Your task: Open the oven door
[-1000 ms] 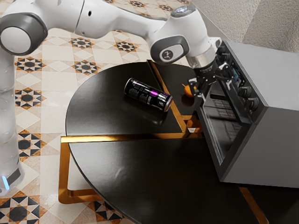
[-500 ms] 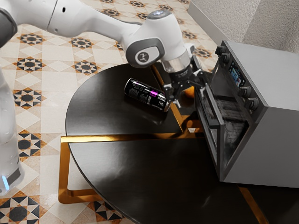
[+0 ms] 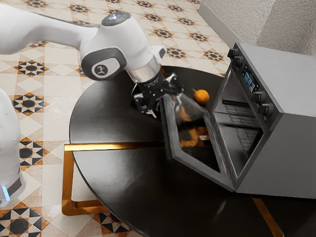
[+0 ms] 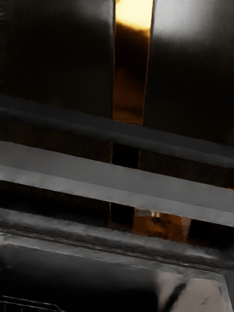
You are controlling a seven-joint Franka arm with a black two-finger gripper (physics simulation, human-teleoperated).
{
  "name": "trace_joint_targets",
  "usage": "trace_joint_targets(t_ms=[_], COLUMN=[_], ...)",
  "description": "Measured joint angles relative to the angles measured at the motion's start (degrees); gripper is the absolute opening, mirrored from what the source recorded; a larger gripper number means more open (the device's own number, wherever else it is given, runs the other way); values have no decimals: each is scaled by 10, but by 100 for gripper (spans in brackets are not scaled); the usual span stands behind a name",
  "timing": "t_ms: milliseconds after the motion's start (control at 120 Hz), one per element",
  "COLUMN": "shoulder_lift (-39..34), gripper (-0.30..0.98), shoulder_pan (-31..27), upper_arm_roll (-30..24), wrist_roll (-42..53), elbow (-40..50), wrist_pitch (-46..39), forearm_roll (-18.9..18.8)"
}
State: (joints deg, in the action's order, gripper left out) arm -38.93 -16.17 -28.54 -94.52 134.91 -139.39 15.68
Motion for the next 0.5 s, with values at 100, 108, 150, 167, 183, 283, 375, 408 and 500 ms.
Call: trace_joint_targets(t_ms=[100, 108, 150, 167, 183, 283, 375, 408, 500], shoulder_lift=[53, 64, 126, 147, 165, 210, 221, 221, 218], gripper=[68, 68, 68, 68, 68, 68, 68, 69, 69], shoulder_pan=[-1, 0, 20, 33, 48, 170, 196, 200, 202], upper_arm_roll=[-1, 3, 47, 67, 88, 277, 317, 319, 307], wrist_roll=[-18, -20, -31, -39, -47, -91, -129, -142, -179], elbow=[-164, -179, -263, -291, -314, -365, -372, -372, -373], wrist_pitch=[72, 80, 129, 150, 172, 306, 404, 431, 487], forearm_roll=[-50, -52, -63, -66, -69, -80, -88, -90, -93])
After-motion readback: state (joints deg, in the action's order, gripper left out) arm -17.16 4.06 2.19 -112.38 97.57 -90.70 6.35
